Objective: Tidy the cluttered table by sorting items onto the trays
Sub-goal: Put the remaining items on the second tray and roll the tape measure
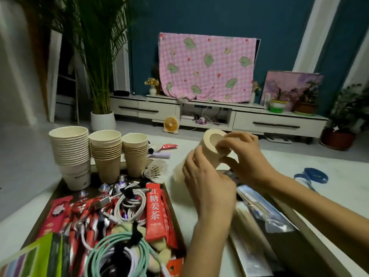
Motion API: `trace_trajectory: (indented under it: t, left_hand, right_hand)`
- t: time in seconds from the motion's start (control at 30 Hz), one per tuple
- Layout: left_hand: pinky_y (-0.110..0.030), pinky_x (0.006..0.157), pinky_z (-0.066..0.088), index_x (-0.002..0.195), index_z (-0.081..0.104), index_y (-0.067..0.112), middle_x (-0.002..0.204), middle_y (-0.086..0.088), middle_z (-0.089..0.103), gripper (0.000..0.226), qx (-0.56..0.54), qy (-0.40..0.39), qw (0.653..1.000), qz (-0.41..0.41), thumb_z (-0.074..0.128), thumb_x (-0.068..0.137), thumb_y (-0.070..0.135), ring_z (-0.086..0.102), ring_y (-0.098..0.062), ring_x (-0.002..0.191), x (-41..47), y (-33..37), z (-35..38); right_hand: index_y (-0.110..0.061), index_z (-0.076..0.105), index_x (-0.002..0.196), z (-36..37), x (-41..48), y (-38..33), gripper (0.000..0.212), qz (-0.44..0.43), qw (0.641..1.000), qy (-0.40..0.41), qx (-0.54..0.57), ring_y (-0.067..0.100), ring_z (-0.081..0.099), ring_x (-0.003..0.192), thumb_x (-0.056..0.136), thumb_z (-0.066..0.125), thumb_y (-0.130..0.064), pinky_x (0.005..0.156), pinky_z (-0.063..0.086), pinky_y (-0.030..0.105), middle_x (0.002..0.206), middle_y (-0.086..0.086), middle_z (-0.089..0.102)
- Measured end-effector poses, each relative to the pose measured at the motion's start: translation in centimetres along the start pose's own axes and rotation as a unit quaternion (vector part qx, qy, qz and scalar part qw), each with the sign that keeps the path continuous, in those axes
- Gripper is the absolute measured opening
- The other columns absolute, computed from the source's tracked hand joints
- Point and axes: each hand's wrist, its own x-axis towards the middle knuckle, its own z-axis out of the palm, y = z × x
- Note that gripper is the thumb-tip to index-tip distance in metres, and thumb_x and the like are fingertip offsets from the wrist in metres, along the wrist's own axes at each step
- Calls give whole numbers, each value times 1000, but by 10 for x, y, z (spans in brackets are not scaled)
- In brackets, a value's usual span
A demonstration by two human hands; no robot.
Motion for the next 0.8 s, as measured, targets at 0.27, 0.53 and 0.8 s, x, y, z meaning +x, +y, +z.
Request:
trace_trajectory:
  t: [0.27,0.53,0.8]
  left_hand:
    - [-47,114,0,145,11,23,151,-2,6,87,183,-23,975,121,66,77,27,-3,-12,136,-23,23,-24]
    - [-20,88,42,114,58,26,125,6,56,24,-24,-189,981,46,54,92,17,50,-7,110,-26,42,-47]
    - [-6,66,46,109,58,27,105,13,60,19,-172,-276,945,-27,53,93,18,56,2,91,-40,47,-26]
  right_hand:
    - [-23,59,98,-80,-42,-17,19,176,969,-3,173,6,52,92,81,67,-21,87,43,28,91,-15,55]
    - [-14,64,85,-120,-66,-1,9,320,847,-160,392,8,59,84,80,59,-19,71,38,20,88,0,63]
    - [-10,61,101,-128,-84,3,37,409,690,-147,578,18,58,90,70,59,-29,80,48,33,98,9,59]
